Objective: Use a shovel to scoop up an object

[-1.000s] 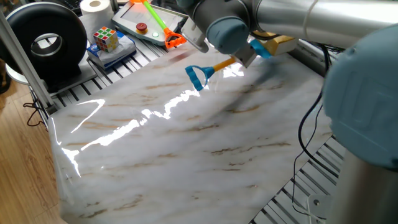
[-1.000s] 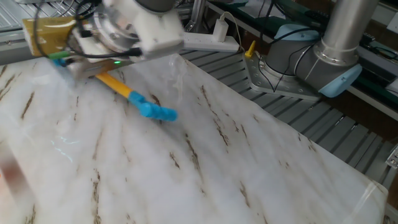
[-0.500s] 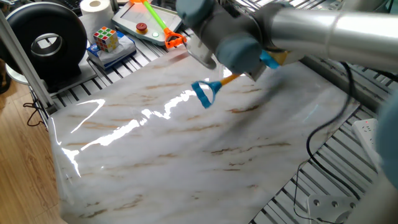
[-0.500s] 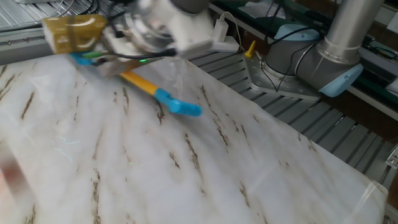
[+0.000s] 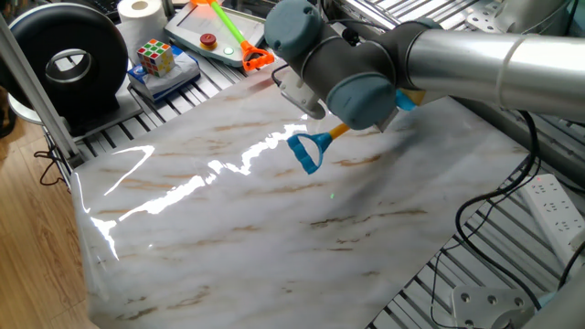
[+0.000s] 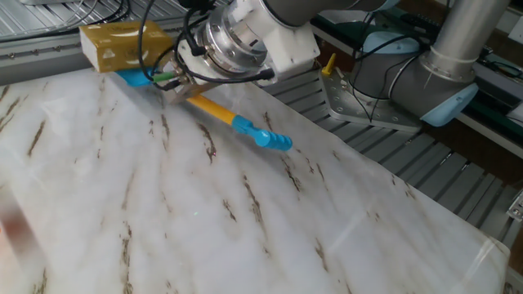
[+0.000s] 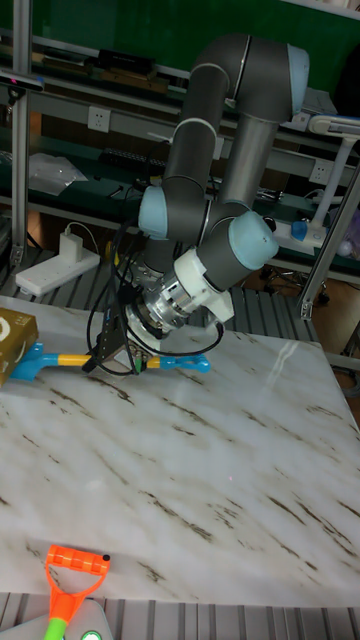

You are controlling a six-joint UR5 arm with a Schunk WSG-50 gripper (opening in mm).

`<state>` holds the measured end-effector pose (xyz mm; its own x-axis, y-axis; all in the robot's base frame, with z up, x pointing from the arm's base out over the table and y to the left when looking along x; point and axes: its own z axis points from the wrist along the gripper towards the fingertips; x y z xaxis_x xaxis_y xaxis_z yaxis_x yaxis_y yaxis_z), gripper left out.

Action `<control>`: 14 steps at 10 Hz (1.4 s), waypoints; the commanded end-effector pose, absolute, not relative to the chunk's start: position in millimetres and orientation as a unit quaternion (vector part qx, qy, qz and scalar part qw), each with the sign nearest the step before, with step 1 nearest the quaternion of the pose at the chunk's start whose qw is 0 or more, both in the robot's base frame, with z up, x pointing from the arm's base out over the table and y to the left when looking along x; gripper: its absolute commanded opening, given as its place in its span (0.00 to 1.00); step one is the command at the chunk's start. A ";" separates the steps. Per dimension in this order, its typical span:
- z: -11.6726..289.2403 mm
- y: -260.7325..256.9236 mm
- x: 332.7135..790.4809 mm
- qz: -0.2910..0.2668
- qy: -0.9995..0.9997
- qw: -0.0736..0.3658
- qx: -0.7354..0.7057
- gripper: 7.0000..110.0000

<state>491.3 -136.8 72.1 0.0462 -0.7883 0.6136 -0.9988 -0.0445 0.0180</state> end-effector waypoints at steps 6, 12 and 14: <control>67.0 -129.9 496.9 0.234 -0.667 0.203 0.678 0.00; 89.1 -140.7 404.4 0.207 -0.752 0.284 0.558 0.00; 89.0 -147.6 385.3 0.194 -0.787 0.306 0.499 0.00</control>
<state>417.0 -141.2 83.5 -0.1925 -0.7349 0.6503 -0.9666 0.2564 0.0036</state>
